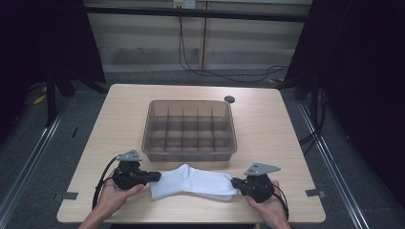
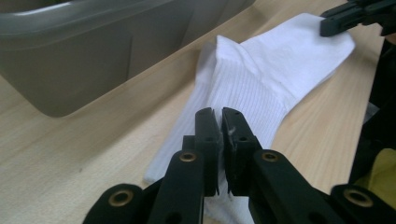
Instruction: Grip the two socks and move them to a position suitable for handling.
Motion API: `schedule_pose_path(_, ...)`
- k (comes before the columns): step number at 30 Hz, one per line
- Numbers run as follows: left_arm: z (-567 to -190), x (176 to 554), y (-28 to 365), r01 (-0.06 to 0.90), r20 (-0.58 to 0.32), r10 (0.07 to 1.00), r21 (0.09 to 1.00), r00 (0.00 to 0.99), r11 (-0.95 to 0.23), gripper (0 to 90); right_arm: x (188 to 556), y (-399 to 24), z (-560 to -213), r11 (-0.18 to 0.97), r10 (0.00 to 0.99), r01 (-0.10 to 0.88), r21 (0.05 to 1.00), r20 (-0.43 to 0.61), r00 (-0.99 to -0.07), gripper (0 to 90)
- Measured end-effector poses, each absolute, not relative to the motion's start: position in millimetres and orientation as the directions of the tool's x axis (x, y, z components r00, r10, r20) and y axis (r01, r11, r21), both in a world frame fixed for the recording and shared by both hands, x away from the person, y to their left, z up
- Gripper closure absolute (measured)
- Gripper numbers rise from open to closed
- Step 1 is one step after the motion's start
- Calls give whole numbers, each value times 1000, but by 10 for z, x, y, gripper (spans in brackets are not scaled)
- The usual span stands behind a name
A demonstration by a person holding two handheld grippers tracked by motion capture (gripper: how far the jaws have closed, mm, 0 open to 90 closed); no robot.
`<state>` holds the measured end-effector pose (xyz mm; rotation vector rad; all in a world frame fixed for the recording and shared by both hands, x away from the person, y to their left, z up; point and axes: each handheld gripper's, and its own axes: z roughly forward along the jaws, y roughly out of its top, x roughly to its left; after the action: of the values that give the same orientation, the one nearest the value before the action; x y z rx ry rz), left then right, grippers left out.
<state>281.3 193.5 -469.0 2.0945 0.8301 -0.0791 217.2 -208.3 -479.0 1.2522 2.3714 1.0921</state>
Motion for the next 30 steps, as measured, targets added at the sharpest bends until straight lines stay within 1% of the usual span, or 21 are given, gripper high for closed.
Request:
schedule_pose_path(3, -4704, 2819, 1934, 590, -341, 535, 696, 773, -410, 842, 2181, -2087, -4809, 355, 789, 607, 711, 121, -603, 871)
schedule_pose_path(5, -4730, 2836, 1935, 596, -338, 540, 684, 770, -421, 793, 2180, -2079, -4819, 358, 788, 612, 705, 123, -603, 866)
schedule_pose_path(6, -4730, 2833, 1932, 587, -318, 550, 690, 772, -424, 759, 2182, -2076, -4825, 360, 790, 612, 704, 120, -602, 864)
schedule_pose_path(7, -4723, 2832, 1934, 586, -314, 554, 692, 771, -422, 695, 2183, -2074, -4835, 363, 788, 616, 699, 122, -603, 857)
schedule_pose_path(9, -4702, 2839, 1933, 588, -319, 557, 698, 767, -409, 607, 2185, -2070, -4847, 367, 787, 615, 698, 120, -605, 842)
schedule_pose_path(11, -4682, 2830, 1881, 558, -284, 547, 707, 787, -436, 628, 2186, -2065, -4849, 368, 787, 618, 694, 122, -605, 829)
schedule_pose_path(14, -4703, 2822, 1782, 517, -264, 503, 715, 823, -471, 719, 2189, -2050, -4846, 370, 783, 615, 696, 123, -610, 797)
schedule_pose_path(15, -4726, 2825, 1745, 513, -267, 489, 710, 830, -483, 754, 2187, -2044, -4845, 373, 779, 615, 695, 126, -614, 793)
schedule_pose_path(17, -4794, 2819, 1679, 515, -260, 490, 689, 832, -510, 782, 2186, -2039, -4842, 373, 779, 615, 695, 126, -615, 750)
schedule_pose_path(19, -4871, 2809, 1644, 517, -235, 505, 665, 830, -539, 784, 2186, -2054, -4830, 365, 785, 613, 701, 122, -607, 696)
schedule_pose_path(20, -4897, 2808, 1641, 520, -227, 514, 656, 827, -547, 784, 2187, -2067, -4824, 359, 788, 614, 703, 124, -603, 690)
schedule_pose_path(22, -4905, 2804, 1661, 523, -228, 519, 660, 824, -539, 788, 2187, -2094, -4818, 346, 796, 619, 705, 128, -591, 649)
schedule_pose_path(23, -4910, 2794, 1670, 514, -213, 518, 660, 828, -549, 788, 2192, -2100, -4822, 346, 796, 619, 706, 129, -591, 653)
schedule_pose_path(25, -4916, 2767, 1686, 509, -203, 523, 663, 828, -548, 789, 2194, -2090, -4844, 352, 792, 625, 697, 134, -596, 633)
schedule_pose_path(27, -4920, 2745, 1701, 508, -201, 524, 665, 827, -547, 792, 2202, -2049, -4887, 358, 789, 640, 680, 146, -596, 577)
schedule_pose_path(30, -4913, 2715, 1742, 513, -203, 527, 660, 825, -549, 792, 2232, -1995, -4933, 364, 792, 643, 674, 140, -594, 524)
